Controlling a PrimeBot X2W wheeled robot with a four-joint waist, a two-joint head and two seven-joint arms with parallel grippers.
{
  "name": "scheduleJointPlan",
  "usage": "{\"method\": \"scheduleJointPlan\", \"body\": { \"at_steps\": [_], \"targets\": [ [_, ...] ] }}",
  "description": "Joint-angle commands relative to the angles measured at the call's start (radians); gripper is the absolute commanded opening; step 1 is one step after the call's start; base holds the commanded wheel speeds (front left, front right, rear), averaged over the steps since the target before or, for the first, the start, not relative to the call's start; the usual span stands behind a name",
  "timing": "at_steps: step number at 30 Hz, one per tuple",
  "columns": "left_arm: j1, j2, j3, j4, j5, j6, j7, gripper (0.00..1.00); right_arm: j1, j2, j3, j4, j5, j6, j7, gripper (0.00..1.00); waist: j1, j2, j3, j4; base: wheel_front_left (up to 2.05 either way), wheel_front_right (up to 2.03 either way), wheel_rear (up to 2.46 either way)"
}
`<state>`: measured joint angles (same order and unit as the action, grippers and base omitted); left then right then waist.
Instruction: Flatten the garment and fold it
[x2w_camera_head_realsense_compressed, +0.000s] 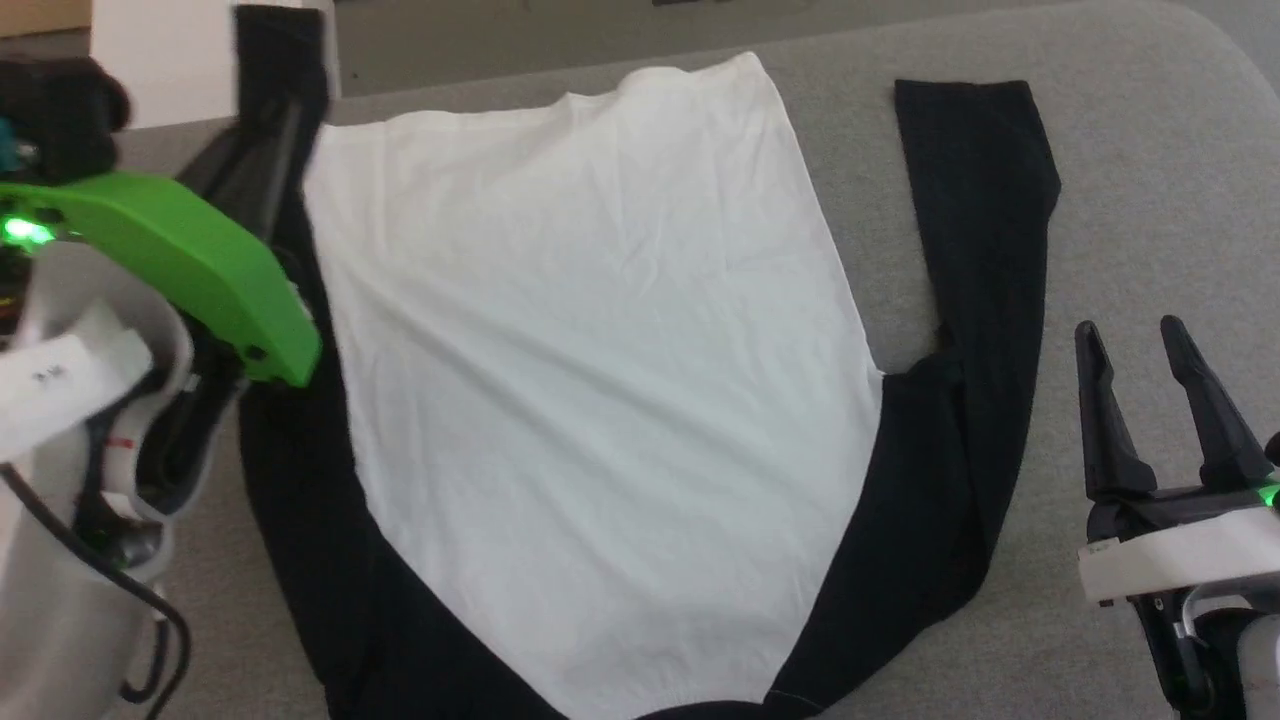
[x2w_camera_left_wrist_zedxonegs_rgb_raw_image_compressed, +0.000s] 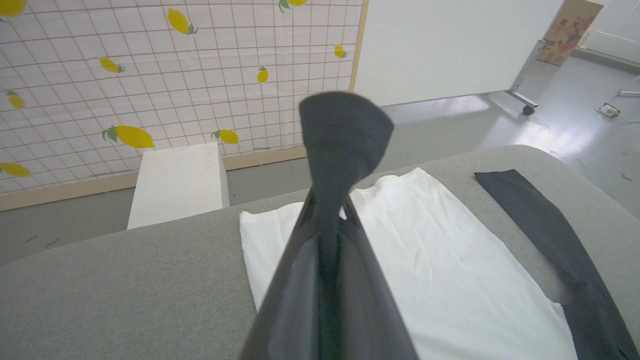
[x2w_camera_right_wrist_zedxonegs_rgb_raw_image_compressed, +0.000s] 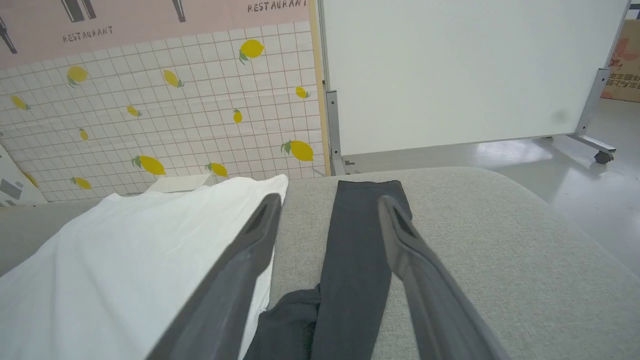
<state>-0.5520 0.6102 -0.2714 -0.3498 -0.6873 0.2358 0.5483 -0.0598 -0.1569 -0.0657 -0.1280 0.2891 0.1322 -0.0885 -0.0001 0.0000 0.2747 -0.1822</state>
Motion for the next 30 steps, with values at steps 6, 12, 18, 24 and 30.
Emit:
{"method": "scheduleJointPlan", "body": {
  "at_steps": [6, 12, 18, 24, 30],
  "targets": [
    [0.017, -0.139, -0.170, -0.043, 0.015, -0.044, -0.041, 0.00, 0.039, 0.013, -0.030, -0.050, -0.018, -0.002, 0.035, 1.00, 0.0001, 0.0000, -0.086, 0.090, 0.00, 0.00, 0.00],
    [0.018, -0.323, -0.318, 0.062, 0.024, -0.063, -0.123, 0.00, 0.046, 0.015, -0.040, -0.075, -0.021, -0.002, 0.051, 1.00, 0.0001, 0.0000, -0.080, 0.099, 0.00, 0.00, 0.00],
    [0.028, -0.465, -0.411, 0.282, 0.019, -0.092, -0.205, 0.00, 0.043, 0.013, -0.049, -0.078, -0.025, -0.002, 0.052, 1.00, 0.0001, 0.0000, -0.058, 0.077, 0.00, 0.00, 0.00],
    [0.022, -0.519, -0.491, 0.495, 0.037, -0.131, -0.253, 0.00, 0.040, 0.010, -0.046, -0.067, -0.022, -0.002, 0.046, 1.00, 0.0001, 0.0000, -0.038, 0.048, 0.00, 0.00, 0.00],
    [0.026, -0.550, -0.578, 0.606, 0.012, -0.187, -0.271, 0.00, 0.039, 0.012, -0.048, -0.049, -0.017, -0.002, 0.038, 1.00, 0.0001, 0.0000, -0.029, 0.034, 0.00, 0.00, 0.00]
  ]
}}
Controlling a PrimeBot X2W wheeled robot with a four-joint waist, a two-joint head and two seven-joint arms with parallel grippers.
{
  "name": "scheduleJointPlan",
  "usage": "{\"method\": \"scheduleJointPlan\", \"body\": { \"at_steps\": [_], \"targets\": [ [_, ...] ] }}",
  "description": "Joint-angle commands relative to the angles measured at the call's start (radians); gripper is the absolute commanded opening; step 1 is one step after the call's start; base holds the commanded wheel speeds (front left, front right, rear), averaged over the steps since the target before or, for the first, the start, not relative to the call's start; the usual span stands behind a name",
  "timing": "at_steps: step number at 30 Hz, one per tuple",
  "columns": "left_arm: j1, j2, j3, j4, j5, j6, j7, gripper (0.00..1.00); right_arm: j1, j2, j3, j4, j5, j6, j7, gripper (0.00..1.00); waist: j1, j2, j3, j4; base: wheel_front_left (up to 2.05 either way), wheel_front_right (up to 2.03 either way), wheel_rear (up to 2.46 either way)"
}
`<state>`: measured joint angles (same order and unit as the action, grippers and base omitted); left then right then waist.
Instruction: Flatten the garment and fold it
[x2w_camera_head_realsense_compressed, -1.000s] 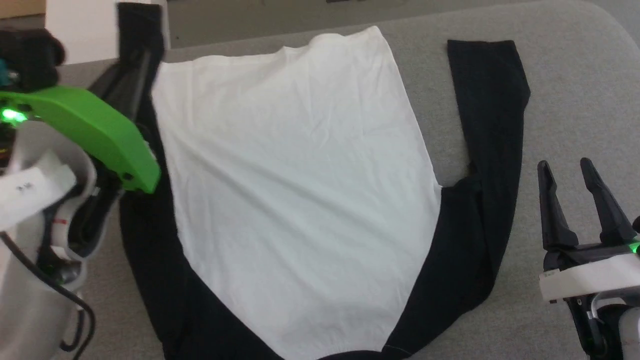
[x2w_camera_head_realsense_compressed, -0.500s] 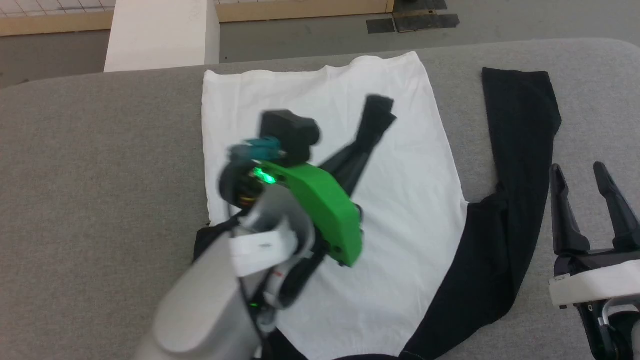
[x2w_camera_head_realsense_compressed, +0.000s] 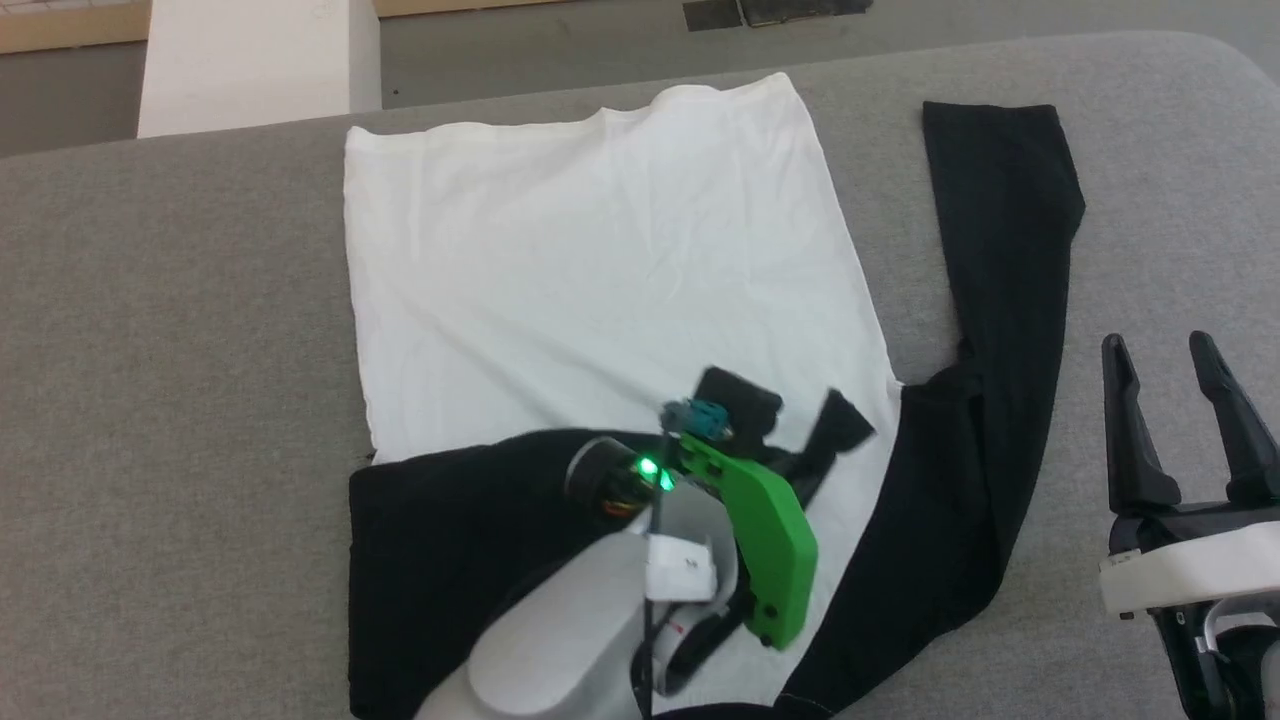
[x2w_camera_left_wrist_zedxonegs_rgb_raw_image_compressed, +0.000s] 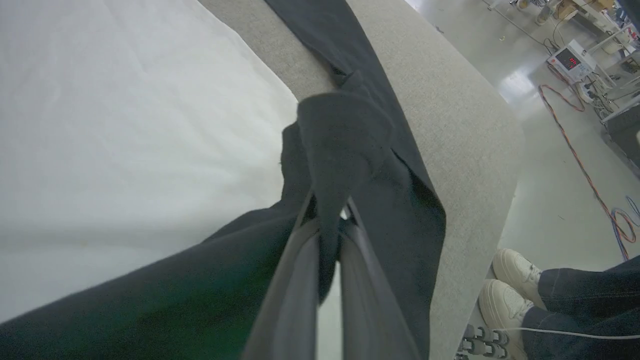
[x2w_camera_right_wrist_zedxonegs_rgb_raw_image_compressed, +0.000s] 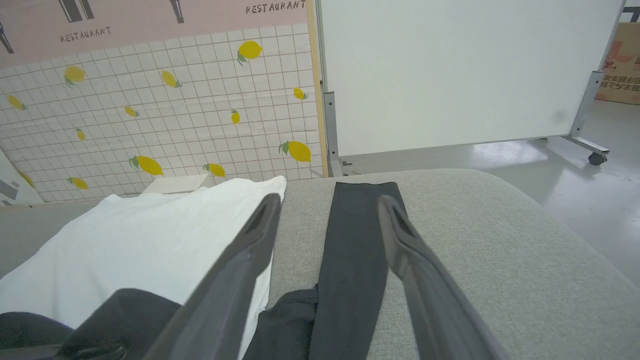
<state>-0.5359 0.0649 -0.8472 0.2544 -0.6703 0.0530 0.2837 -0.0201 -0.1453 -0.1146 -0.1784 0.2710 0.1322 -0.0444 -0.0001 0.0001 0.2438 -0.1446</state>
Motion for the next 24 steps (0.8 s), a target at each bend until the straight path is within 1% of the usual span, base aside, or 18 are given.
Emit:
{"method": "scheduleJointPlan", "body": {
  "at_steps": [1, 8, 9, 10, 12, 13, 16, 20, 23, 24],
  "targets": [
    [0.011, -0.007, -0.018, 0.016, -0.008, -0.012, -0.009, 0.00, 0.000, 0.004, 0.003, 0.001, 0.000, -0.002, -0.006, 1.00, 0.0001, -0.0001, 0.003, -0.006, 0.00, 0.00, 0.00],
    [0.013, -0.014, -0.127, 0.112, -0.037, -0.054, -0.010, 0.00, -0.005, 0.008, 0.009, 0.014, 0.002, -0.002, -0.007, 1.00, 0.0001, -0.0001, -0.003, -0.012, 0.00, 0.00, 0.00],
    [0.014, -0.014, -0.139, 0.122, -0.048, -0.051, -0.015, 0.47, -0.006, 0.009, 0.011, 0.017, 0.003, -0.002, -0.008, 1.00, 0.0001, -0.0001, -0.005, -0.013, 0.00, 0.00, 0.00],
    [0.011, -0.014, -0.146, 0.128, -0.054, -0.046, -0.021, 1.00, -0.007, 0.009, 0.014, 0.020, 0.003, -0.002, -0.008, 1.00, 0.0001, -0.0001, -0.006, -0.014, 0.00, 0.00, 0.00],
    [0.003, -0.014, -0.146, 0.132, -0.073, -0.029, -0.043, 1.00, -0.009, 0.008, 0.018, 0.026, 0.005, -0.002, -0.009, 1.00, 0.0001, -0.0001, -0.009, -0.013, 0.00, 0.00, 0.00],
    [-0.010, -0.014, -0.104, 0.114, -0.110, 0.002, -0.098, 1.00, -0.010, 0.004, 0.023, 0.032, 0.005, -0.002, -0.009, 1.00, 0.0001, -0.0001, -0.013, -0.008, 0.00, 0.00, 0.00],
    [-0.020, 0.000, -0.036, 0.084, -0.122, 0.025, -0.170, 1.00, -0.016, -0.003, 0.027, 0.040, 0.003, -0.002, -0.006, 1.00, 0.0001, -0.0001, -0.014, 0.001, 0.00, 0.00, 0.00],
    [-0.011, 0.078, 0.074, 0.020, -0.118, 0.062, -0.297, 1.00, -0.040, -0.023, 0.031, 0.055, -0.003, -0.002, 0.003, 1.00, 0.0001, -0.0001, -0.011, 0.017, 0.00, 0.00, 0.00],
    [0.014, 0.156, 0.156, -0.019, -0.089, 0.110, -0.408, 1.00, -0.074, -0.043, 0.026, 0.078, -0.010, -0.002, 0.018, 1.00, 0.0001, -0.0001, -0.005, 0.031, 0.00, 0.00, 0.00],
    [0.024, 0.174, 0.180, -0.029, -0.083, 0.124, -0.443, 1.00, -0.086, -0.049, 0.023, 0.085, -0.012, -0.002, 0.025, 1.00, 0.0001, -0.0001, 0.000, 0.035, 0.00, 0.00, 0.00]
  ]
}}
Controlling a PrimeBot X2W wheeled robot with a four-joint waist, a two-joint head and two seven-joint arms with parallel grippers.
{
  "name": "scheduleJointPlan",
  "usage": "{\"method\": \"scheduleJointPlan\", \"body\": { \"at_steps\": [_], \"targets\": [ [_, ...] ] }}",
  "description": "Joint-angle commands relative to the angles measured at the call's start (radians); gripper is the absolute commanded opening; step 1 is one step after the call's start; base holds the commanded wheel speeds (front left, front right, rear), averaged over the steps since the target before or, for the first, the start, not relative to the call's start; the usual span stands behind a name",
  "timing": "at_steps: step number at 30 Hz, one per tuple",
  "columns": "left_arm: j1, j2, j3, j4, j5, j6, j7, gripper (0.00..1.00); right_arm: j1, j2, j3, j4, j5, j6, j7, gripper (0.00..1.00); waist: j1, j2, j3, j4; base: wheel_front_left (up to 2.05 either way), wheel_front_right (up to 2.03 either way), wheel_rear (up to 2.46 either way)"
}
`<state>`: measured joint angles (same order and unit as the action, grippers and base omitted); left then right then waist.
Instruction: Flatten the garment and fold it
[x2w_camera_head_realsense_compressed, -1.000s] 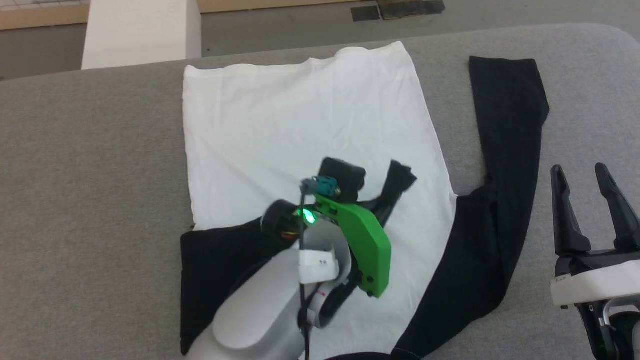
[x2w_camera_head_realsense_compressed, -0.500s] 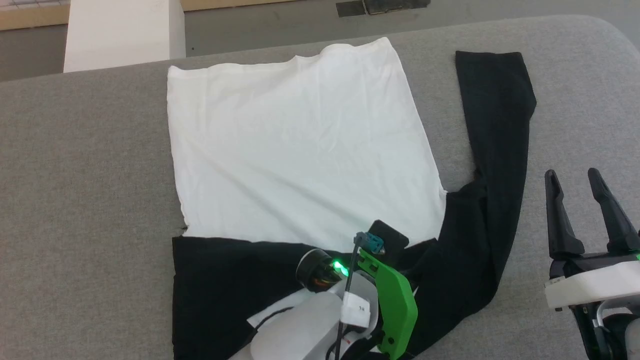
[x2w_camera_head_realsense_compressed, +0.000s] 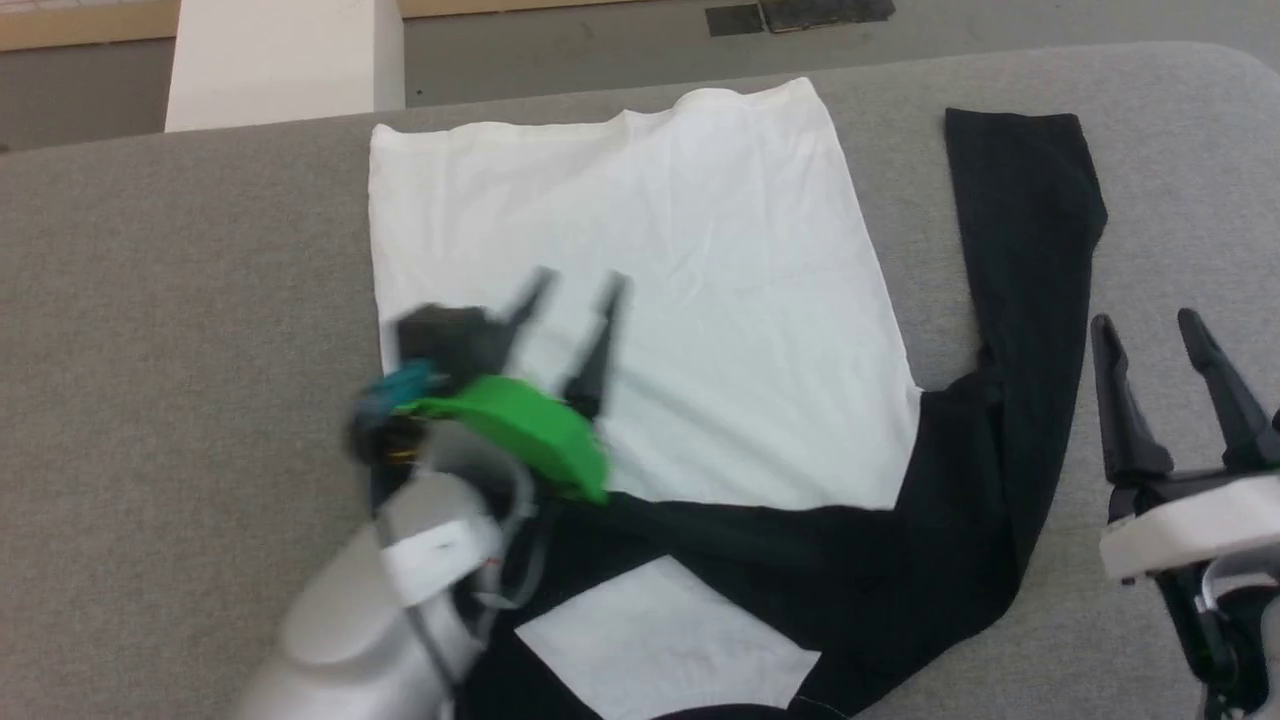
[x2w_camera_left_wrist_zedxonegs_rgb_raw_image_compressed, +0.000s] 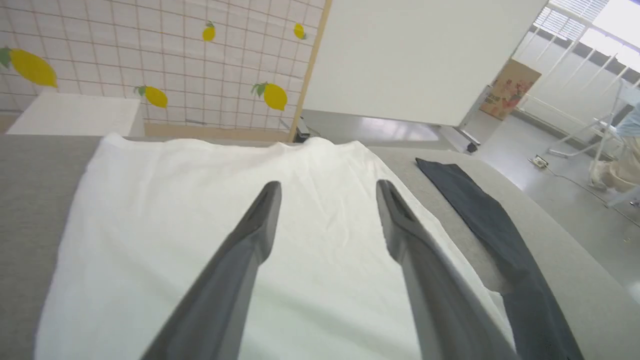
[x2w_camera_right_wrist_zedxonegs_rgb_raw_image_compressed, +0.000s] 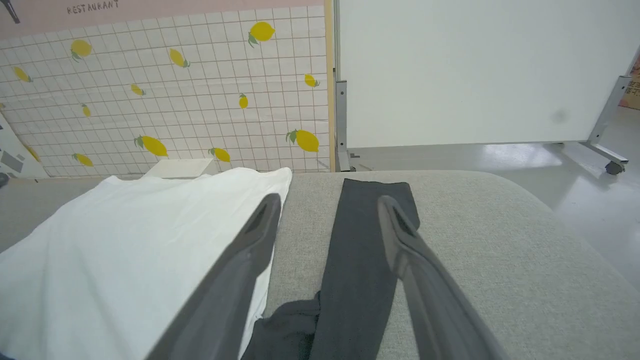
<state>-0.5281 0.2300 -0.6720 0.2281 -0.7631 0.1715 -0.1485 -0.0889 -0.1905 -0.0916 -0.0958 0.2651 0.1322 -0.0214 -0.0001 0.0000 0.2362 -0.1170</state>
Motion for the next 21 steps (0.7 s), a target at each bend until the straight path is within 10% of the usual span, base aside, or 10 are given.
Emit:
{"method": "scheduleJointPlan", "body": {
  "at_steps": [1, 8, 21],
  "targets": [
    [0.034, 0.035, 0.041, -0.016, 0.020, 0.022, -0.056, 1.00, -0.040, -0.011, -0.007, 0.017, -0.011, -0.002, 0.015, 1.00, 0.0001, 0.0000, 0.014, 0.012, 0.00, 0.00, 0.00],
    [0.116, 0.124, 0.185, -0.098, 0.134, 0.085, -0.112, 1.00, -0.224, -0.056, -0.042, 0.146, -0.020, -0.002, 0.143, 1.00, 0.0001, 0.0000, 0.080, 0.036, 0.00, 0.00, 0.00],
    [0.179, 0.064, 0.400, -0.317, 0.381, 0.092, -0.113, 1.00, -0.741, -0.158, -0.032, 0.537, -0.046, -0.002, 0.417, 1.00, 0.0001, 0.0000, 0.312, 0.118, 0.00, 0.00, 0.00]
  ]
}}
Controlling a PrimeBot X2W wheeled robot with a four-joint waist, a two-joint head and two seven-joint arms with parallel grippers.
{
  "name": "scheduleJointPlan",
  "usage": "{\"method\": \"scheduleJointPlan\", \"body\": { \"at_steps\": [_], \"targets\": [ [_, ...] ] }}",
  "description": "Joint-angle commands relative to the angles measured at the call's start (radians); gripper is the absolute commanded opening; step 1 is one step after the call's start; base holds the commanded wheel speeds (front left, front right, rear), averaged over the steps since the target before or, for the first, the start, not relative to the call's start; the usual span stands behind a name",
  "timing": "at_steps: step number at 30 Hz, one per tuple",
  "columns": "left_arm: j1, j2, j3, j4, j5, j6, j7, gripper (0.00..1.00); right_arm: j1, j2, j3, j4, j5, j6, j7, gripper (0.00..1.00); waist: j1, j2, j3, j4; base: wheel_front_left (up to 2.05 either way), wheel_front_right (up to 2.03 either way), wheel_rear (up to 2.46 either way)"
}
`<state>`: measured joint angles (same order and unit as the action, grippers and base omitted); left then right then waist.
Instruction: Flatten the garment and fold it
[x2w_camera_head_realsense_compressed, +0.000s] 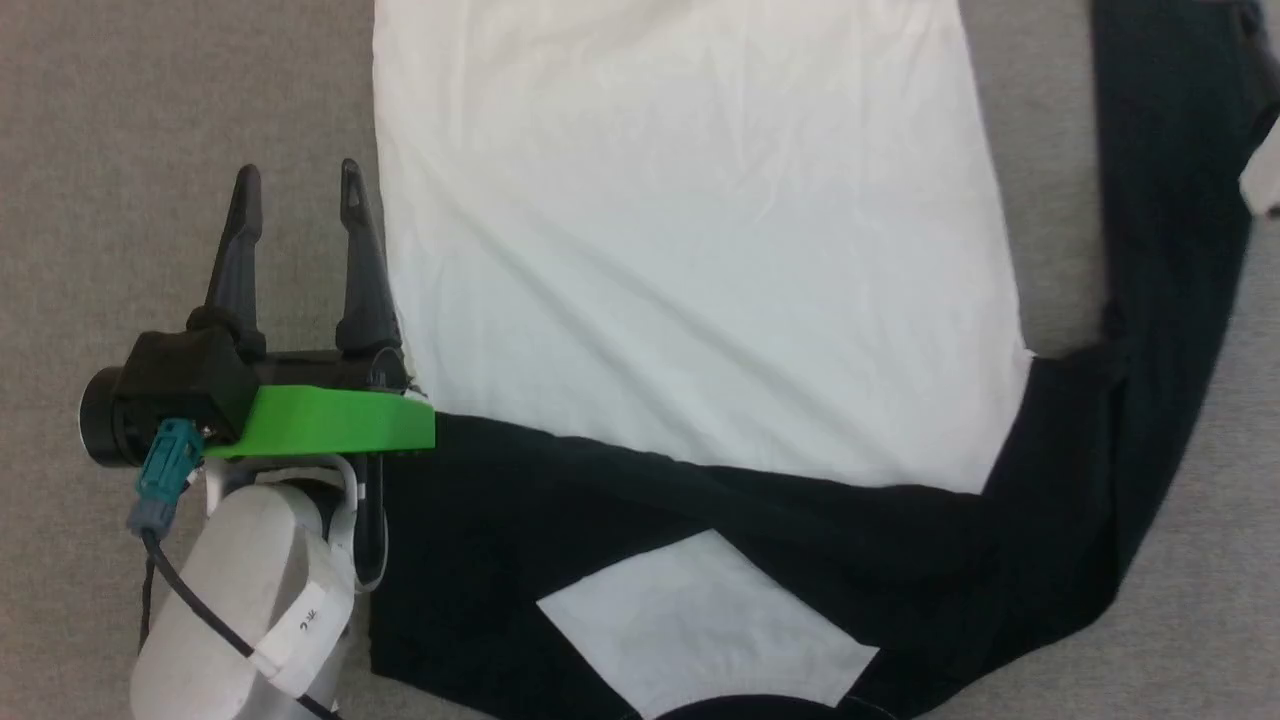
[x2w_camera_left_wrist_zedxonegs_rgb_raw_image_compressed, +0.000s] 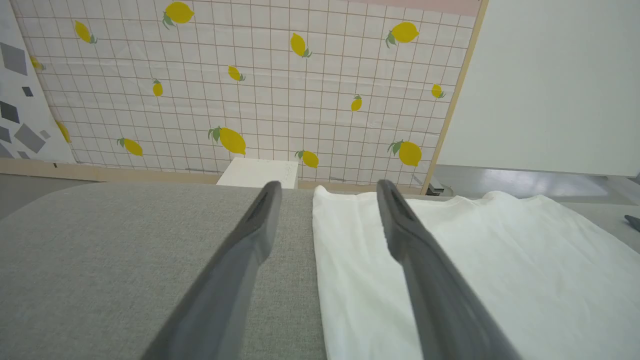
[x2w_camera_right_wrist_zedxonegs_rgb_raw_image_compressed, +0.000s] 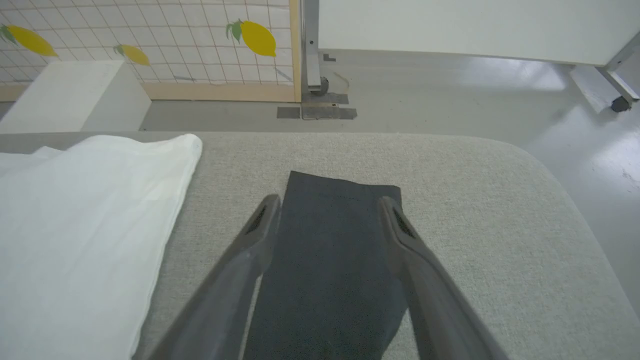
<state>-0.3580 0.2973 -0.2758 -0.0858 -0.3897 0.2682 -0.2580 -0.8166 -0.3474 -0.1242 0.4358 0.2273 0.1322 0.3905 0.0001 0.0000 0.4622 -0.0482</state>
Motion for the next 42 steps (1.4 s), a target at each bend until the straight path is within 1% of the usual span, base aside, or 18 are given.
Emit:
{"method": "scheduleJointPlan", "body": {
  "at_steps": [1, 8, 17, 18, 19, 20, 21, 22, 24, 26, 30, 35, 40, 41, 42],
  "targets": [
    [0.004, -0.013, 0.008, -0.007, 0.019, -0.010, -0.004, 1.00, -0.046, -0.005, 0.003, 0.035, -0.010, -0.002, 0.018, 1.00, -0.0001, 0.0000, 0.102, 0.056, 0.00, 0.00, 0.00],
    [-0.029, -0.071, 0.029, -0.015, 0.071, -0.046, -0.004, 1.00, -0.194, -0.046, 0.006, 0.178, -0.007, -0.002, 0.109, 1.00, -0.0001, 0.0000, 0.186, 0.097, 0.00, 0.00, 0.00],
    [-0.033, -0.118, 0.068, -0.020, 0.117, -0.079, -0.004, 1.00, -0.273, -0.087, 0.063, 0.242, 0.024, -0.002, 0.228, 1.00, -0.0001, 0.0000, 0.241, 0.116, 0.00, 0.00, 0.00],
    [-0.033, -0.122, 0.071, -0.021, 0.120, -0.082, -0.004, 1.00, -0.275, -0.088, 0.062, 0.250, 0.027, -0.002, 0.246, 0.95, -0.0001, 0.0000, 0.243, 0.116, 0.00, 0.00, 0.00],
    [-0.033, -0.126, 0.074, -0.020, 0.125, -0.087, -0.004, 1.00, -0.277, -0.090, 0.063, 0.257, 0.028, -0.002, 0.269, 0.49, -0.0001, 0.0000, 0.244, 0.117, 0.00, 0.00, 0.00],
    [-0.034, -0.130, 0.076, -0.020, 0.128, -0.091, -0.004, 1.00, -0.277, -0.093, 0.065, 0.261, 0.028, -0.002, 0.285, 0.31, -0.0001, 0.0000, 0.245, 0.118, 0.00, 0.00, 0.00],
    [-0.035, -0.133, 0.079, -0.019, 0.132, -0.095, -0.004, 1.00, -0.277, -0.097, 0.068, 0.263, 0.027, -0.002, 0.303, 0.11, -0.0001, 0.0000, 0.244, 0.119, 0.00, 0.00, 0.00],
    [-0.036, -0.136, 0.081, -0.017, 0.135, -0.099, -0.004, 1.00, -0.276, -0.098, 0.069, 0.262, 0.029, -0.002, 0.313, 0.00, -0.0001, 0.0000, 0.244, 0.119, 0.00, 0.00, 0.00],
    [-0.036, -0.141, 0.086, -0.012, 0.142, -0.106, -0.004, 1.00, -0.272, -0.102, 0.072, 0.255, 0.031, -0.002, 0.318, 0.00, -0.0001, 0.0000, 0.239, 0.118, 0.00, 0.00, 0.00],
    [-0.033, -0.146, 0.093, -0.004, 0.146, -0.114, -0.004, 1.00, -0.264, -0.105, 0.068, 0.238, 0.035, -0.002, 0.288, 0.00, -0.0001, 0.0000, 0.227, 0.115, 0.00, 0.00, 0.00],
    [-0.014, -0.154, 0.108, 0.022, 0.148, -0.128, -0.004, 1.00, -0.227, -0.106, 0.064, 0.187, 0.059, -0.002, 0.179, 0.00, -0.0001, 0.0000, 0.181, 0.106, 0.00, 0.00, 0.00],
    [0.033, -0.157, 0.136, 0.049, 0.144, -0.145, -0.004, 1.00, -0.128, -0.104, 0.067, 0.070, 0.136, -0.002, 0.056, 0.00, -0.0001, 0.0000, 0.081, 0.081, 0.00, 0.00, 0.00],
    [0.097, -0.152, 0.162, 0.078, 0.134, -0.160, -0.004, 1.00, 0.032, -0.114, 0.065, -0.125, 0.194, -0.002, 0.001, 0.00, -0.0001, 0.0000, -0.041, 0.054, 0.00, 0.00, 0.00],
    [0.130, -0.146, 0.175, 0.087, 0.127, -0.168, -0.004, 1.00, 0.123, -0.112, 0.045, -0.256, 0.204, -0.002, -0.006, 0.00, -0.0001, 0.0000, -0.106, 0.041, 0.00, 0.00, 0.00],
    [0.142, -0.144, 0.180, 0.089, 0.126, -0.169, -0.004, 1.00, 0.157, -0.107, 0.036, -0.309, 0.207, -0.002, 0.000, 0.00, -0.0001, 0.0000, -0.126, 0.038, 0.00, 0.00, 0.00]
  ]
}}
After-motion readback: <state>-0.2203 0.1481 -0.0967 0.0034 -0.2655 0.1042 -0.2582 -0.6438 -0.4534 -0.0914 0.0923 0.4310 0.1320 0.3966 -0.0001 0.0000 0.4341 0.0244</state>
